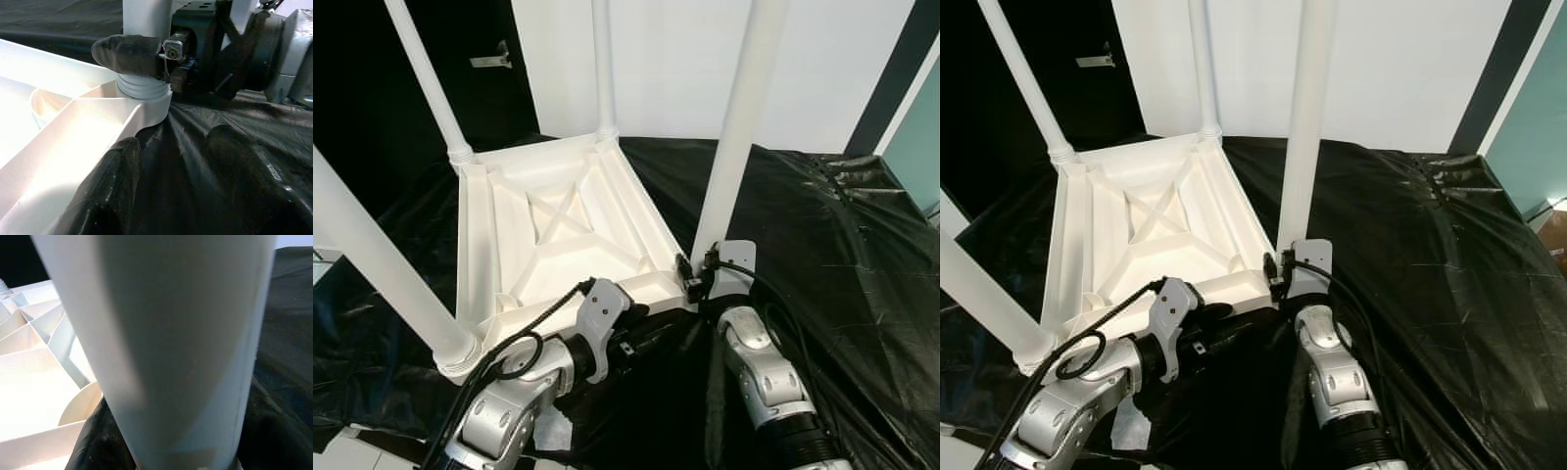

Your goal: Building children table

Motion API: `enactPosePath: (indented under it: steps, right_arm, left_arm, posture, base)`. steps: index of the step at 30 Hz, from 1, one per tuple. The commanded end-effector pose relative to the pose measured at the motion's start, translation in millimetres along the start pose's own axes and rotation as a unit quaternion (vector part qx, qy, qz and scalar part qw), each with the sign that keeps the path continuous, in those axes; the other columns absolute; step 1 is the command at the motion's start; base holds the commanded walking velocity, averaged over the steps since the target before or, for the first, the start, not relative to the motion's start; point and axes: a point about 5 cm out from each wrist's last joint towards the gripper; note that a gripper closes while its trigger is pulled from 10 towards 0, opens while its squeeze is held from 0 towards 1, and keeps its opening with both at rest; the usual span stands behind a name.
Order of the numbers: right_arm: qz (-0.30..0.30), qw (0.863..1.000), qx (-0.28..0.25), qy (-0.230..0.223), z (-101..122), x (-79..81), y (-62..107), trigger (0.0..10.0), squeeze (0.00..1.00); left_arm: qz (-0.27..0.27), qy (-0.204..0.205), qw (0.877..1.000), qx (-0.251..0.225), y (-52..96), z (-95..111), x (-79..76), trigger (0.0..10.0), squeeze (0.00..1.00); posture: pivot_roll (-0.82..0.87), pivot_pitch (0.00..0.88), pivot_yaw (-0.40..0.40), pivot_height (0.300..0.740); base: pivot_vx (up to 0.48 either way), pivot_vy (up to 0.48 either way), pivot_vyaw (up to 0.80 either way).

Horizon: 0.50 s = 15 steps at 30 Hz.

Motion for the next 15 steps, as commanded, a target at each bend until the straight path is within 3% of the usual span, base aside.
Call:
enactPosePath:
  steps: [1,4,5,6,9,15]
  right_arm:
    - [0.005,0.999,0.033,0.003,-14,1.9,4.6,10.0,0.00]
    - [-0.004,0.999,0.034,0.006,-14,-0.6,4.8,10.0,0.00]
    - [-0.008,0.999,0.032,0.007,-14,-3.5,4.8,10.0,0.16]
    - [-0.008,1.000,0.027,0.007,-13,-6.8,5.3,10.0,1.00]
    - [0.001,1.000,0.017,0.011,-12,-11.4,6.9,10.0,1.00]
    - [0.075,0.997,-0.019,0.015,-11,-27.6,18.0,10.0,1.00]
  left_arm:
    - [-0.005,0.004,1.000,0.006,0.4,-2,0.8,10.0,0.00]
    - [-0.006,0.003,1.000,0.006,-0.1,-2,1.0,10.0,0.00]
    - [-0.005,0.002,1.000,0.006,-0.2,-1,1.4,10.0,0.00]
    - [-0.005,0.002,1.000,0.006,-0.6,-1,1.3,10.0,0.00]
    - [-0.005,0.001,1.000,0.006,-1.2,-1,0.9,10.0,0.00]
    - [-0.008,0.001,1.000,0.005,-3.0,0,-0.7,10.0,0.00]
  posture:
    - [-0.05,0.000,-0.004,0.740]
    - [-0.05,0.000,-0.003,0.740]
    - [-0.05,0.000,-0.003,0.740]
    - [-0.05,0.000,-0.003,0.740]
    - [-0.05,0.000,-0.002,0.740]
    - [-0.05,0.000,-0.004,0.740]
  base:
    - [0.000,0.000,0.00]
    - [0.000,0.000,0.00]
    - [0.000,0.000,0.00]
    - [0.000,0.000,0.00]
    - [0.000,0.000,0.00]
    - [0.000,0.000,0.00]
Point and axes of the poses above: a point about 5 cm out from each wrist's last joint towards the gripper, its own y axis pointing back from the gripper into the wrist, its own z axis along the axis of the wrist's last joint, x = y × z, and after that the axes turned 12 degrees about y, right-handed
